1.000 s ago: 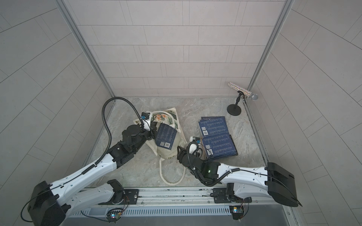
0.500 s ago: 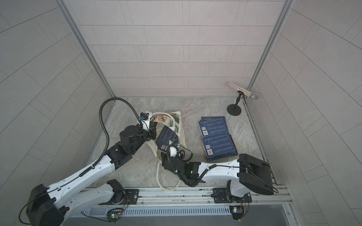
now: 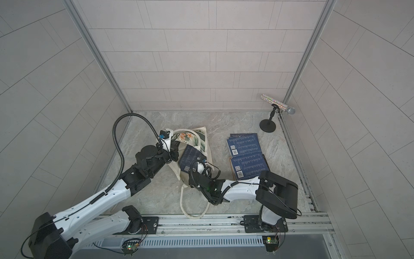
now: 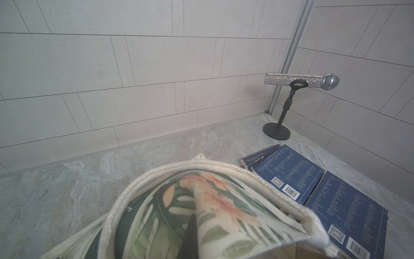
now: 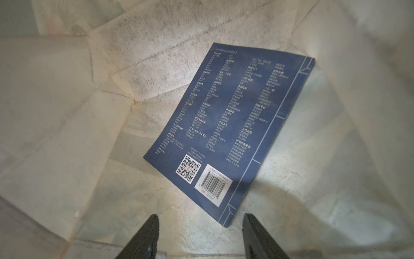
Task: Take out the books from the canvas bag
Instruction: Pick up the book from the canvas bag.
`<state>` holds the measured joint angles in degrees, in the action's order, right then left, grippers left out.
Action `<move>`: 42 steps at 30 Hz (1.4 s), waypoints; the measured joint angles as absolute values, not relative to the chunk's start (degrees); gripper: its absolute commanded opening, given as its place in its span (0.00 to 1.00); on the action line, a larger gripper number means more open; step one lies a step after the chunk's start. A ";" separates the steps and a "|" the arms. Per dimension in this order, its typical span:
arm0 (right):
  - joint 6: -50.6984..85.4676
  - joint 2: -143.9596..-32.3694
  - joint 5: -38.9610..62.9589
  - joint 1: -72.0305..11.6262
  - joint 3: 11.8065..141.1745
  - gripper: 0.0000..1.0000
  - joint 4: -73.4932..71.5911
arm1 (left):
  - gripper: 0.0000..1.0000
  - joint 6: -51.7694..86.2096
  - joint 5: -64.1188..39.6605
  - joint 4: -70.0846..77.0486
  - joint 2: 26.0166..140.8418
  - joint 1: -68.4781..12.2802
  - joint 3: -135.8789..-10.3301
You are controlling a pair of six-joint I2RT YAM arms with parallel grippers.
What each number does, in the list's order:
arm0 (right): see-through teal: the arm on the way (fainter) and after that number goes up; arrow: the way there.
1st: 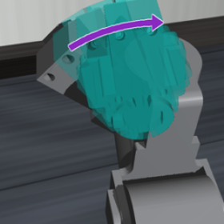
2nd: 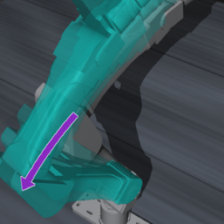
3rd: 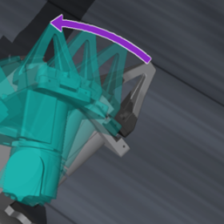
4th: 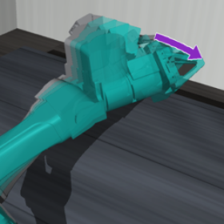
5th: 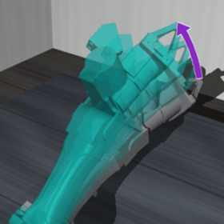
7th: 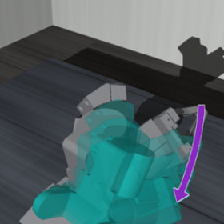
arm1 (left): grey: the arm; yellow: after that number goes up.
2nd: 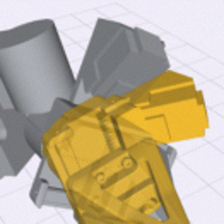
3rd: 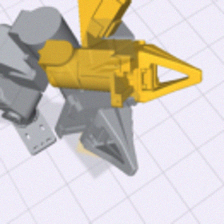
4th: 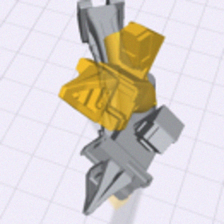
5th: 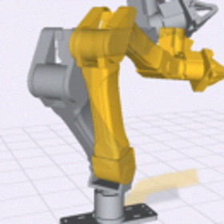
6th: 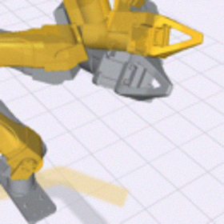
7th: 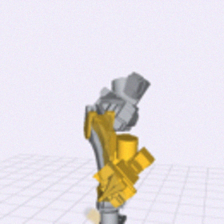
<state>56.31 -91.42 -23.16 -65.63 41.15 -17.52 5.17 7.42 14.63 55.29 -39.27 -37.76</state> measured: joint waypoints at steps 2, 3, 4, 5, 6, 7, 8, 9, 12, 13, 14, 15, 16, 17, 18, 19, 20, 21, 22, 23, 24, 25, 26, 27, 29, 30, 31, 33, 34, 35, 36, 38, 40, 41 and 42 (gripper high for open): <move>58.43 -92.95 -22.17 -64.95 41.15 0.63 -18.41 | 0.00 5.17 6.96 15.33 54.68 -39.27 -37.15; 59.11 -93.62 -21.76 -64.36 41.12 0.64 -18.79 | 0.00 5.17 6.72 15.68 54.43 -39.27 -36.88; 59.75 -94.39 -21.32 -63.53 41.01 0.64 -19.20 | 0.00 5.17 6.42 16.19 54.17 -39.27 -36.60; 60.29 -95.00 -21.06 -62.70 40.77 0.65 -19.53 | 0.00 5.17 6.20 16.51 53.95 -39.27 -36.40; 60.60 -95.42 -20.86 -61.95 40.60 0.65 -19.66 | 0.00 5.17 5.91 16.67 53.82 -39.27 -36.32; 60.75 -95.81 -20.60 -61.28 40.45 0.65 -20.01 | 0.00 5.17 5.45 16.93 53.78 -39.29 -36.27; 60.93 -96.16 -20.18 -60.64 40.38 0.65 -20.40 | 0.00 5.19 5.19 17.28 53.78 -39.27 -36.27; 61.14 -96.60 -19.51 -59.92 40.38 0.65 -20.97 | 0.00 5.21 4.84 17.54 53.78 -39.27 -36.27; 60.73 -97.56 -17.93 -58.04 40.38 0.65 -22.92 | 0.00 5.37 3.07 19.05 53.58 -39.27 -35.64; 60.27 -97.62 -17.82 -57.60 40.38 0.65 -23.27 | 0.00 5.37 2.48 19.75 53.30 -39.29 -35.11; 60.05 -97.62 -17.89 -57.30 40.38 0.66 -23.42 | 0.00 5.34 2.04 20.14 52.95 -39.29 -34.68; 59.79 -97.62 -18.00 -56.95 40.32 0.66 -23.79 | 0.00 5.34 1.48 20.75 52.51 -39.29 -34.15; 59.40 -97.60 -17.98 -56.49 39.90 0.66 -24.82 | 0.00 5.32 1.06 21.21 52.05 -39.29 -33.69; 59.07 -97.54 -18.00 -56.05 39.24 0.66 -26.09 | 0.00 5.30 0.67 21.47 51.68 -39.31 -33.36; 58.78 -97.45 -17.93 -55.40 38.06 0.66 -28.10 | 0.00 5.32 0.25 21.61 51.37 -39.38 -33.12; 58.37 -97.36 -17.72 -54.63 36.60 0.66 -30.33 | 0.00 5.34 -0.08 21.58 51.22 -39.40 -33.06; 58.02 -97.38 -17.32 -53.91 35.53 0.66 -31.92 | 0.00 5.34 -0.32 21.61 51.22 -39.40 -32.99; 57.60 -97.49 -16.64 -52.88 34.59 0.66 -33.30 | 0.00 5.32 -0.84 21.54 51.22 -39.62 -32.82; 57.25 -97.56 -15.81 -51.83 34.09 0.67 -34.50 | 0.00 5.32 -1.19 21.50 51.22 -39.79 -32.49; 56.97 -97.69 -15.33 -51.13 33.89 0.67 -35.46 | 0.00 5.32 -1.32 21.43 51.22 -39.81 -32.18; 56.38 -97.93 -14.72 -50.39 33.65 0.67 -36.88 | 0.00 5.34 -1.30 21.23 51.22 -39.81 -32.05; 55.55 -98.24 -14.11 -49.71 33.34 0.67 -38.48 | 0.00 5.34 -1.34 21.19 51.22 -39.81 -32.01; 54.78 -98.54 -13.56 -49.25 33.04 0.67 -39.90 | 0.00 5.34 -1.50 21.19 51.22 -39.83 -32.01; 53.80 -98.94 -12.82 -48.77 32.60 0.66 -41.82 | 0.00 5.34 -1.69 21.21 51.22 -39.86 -32.01; 52.40 -99.53 -11.68 -48.16 31.92 0.62 -44.38 | 0.00 5.37 -1.96 21.23 51.22 -39.86 -32.01; 51.96 -99.81 -10.68 -47.77 31.68 0.59 -45.41 | 0.00 5.37 -2.15 21.23 51.22 -39.86 -32.01; 51.70 -100.09 -9.56 -47.33 31.64 0.54 -46.11 | 0.00 5.39 -2.35 21.23 51.31 -39.86 -32.01; 51.42 -100.71 -7.57 -46.48 31.68 0.49 -47.53 | 0.00 5.50 -2.61 21.37 51.57 -39.83 -32.01; 51.44 -101.23 -6.59 -46.13 31.59 0.47 -48.84 | 0.00 5.58 -2.74 21.50 51.77 -39.83 -32.01; 51.40 -101.75 -5.80 -45.89 31.46 0.45 -50.22 | 0.00 5.61 -2.85 21.63 51.96 -39.83 -32.03; 51.48 -102.52 -4.78 -45.65 31.22 0.45 -52.23 | 0.00 5.61 -2.96 21.63 52.10 -39.83 -32.05; 51.53 -104.09 -2.81 -45.36 30.83 0.45 -56.03 | 0.00 5.61 -3.03 21.65 52.27 -39.83 -32.16; 51.75 -105.32 -0.93 -45.30 30.87 0.47 -58.17 | 0.00 5.61 -3.03 21.87 52.40 -39.83 -32.25; 51.88 -105.60 -0.23 -45.30 31.07 0.46 -58.46 | 0.00 5.61 -3.01 22.02 52.42 -39.83 -32.25; 51.90 -105.80 0.40 -45.30 31.29 0.46 -58.72 | 0.00 5.61 -2.98 22.20 52.47 -39.83 -32.25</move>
